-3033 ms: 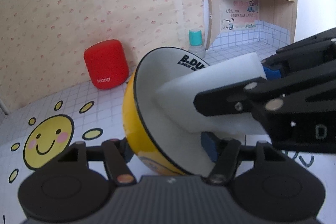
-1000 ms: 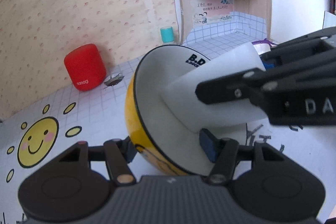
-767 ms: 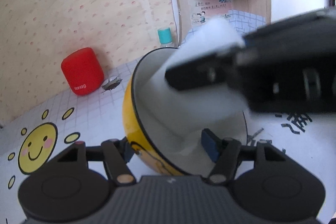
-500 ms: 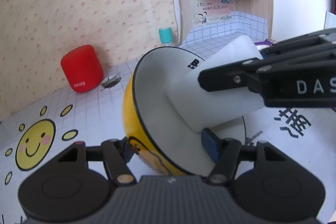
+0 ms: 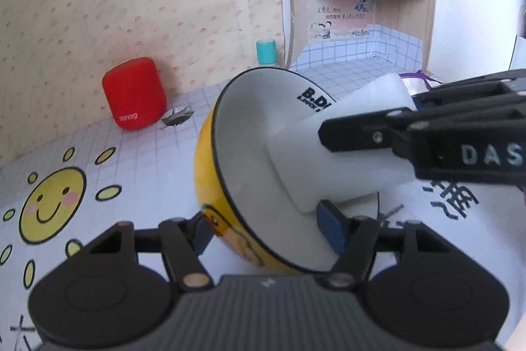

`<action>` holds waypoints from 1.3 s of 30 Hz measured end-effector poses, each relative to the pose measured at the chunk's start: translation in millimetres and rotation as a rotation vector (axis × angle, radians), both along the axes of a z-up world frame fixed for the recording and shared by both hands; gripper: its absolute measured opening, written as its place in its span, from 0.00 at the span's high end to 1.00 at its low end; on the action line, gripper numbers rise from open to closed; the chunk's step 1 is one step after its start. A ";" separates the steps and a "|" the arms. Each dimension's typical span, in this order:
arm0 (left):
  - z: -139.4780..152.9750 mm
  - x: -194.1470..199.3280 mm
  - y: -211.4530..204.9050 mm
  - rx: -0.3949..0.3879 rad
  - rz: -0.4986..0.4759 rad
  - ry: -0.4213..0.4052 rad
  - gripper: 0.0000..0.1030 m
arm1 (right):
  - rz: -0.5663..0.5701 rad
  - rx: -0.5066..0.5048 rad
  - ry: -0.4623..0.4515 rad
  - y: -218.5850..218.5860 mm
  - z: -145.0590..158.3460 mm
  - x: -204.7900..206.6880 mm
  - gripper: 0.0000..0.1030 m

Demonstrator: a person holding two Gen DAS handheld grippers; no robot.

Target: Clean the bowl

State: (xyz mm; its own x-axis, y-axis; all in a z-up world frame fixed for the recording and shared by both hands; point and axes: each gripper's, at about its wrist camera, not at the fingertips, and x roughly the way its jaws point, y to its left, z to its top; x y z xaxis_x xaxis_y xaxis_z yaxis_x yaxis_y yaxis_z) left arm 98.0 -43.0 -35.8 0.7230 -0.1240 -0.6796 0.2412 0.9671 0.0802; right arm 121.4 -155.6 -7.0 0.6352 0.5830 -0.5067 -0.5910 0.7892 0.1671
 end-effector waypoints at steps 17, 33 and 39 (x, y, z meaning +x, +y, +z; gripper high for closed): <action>-1.0 16.5 -8.2 0.017 -0.012 -0.001 0.42 | -0.019 -0.002 0.007 -7.7 -6.2 6.7 0.83; -1.4 1.7 1.2 -0.032 0.032 -0.001 0.37 | -0.012 -0.005 0.030 -8.7 -9.0 9.0 0.82; -2.1 1.7 -7.5 0.005 0.016 -0.017 0.42 | 0.032 -0.021 0.011 3.3 -4.9 3.9 0.83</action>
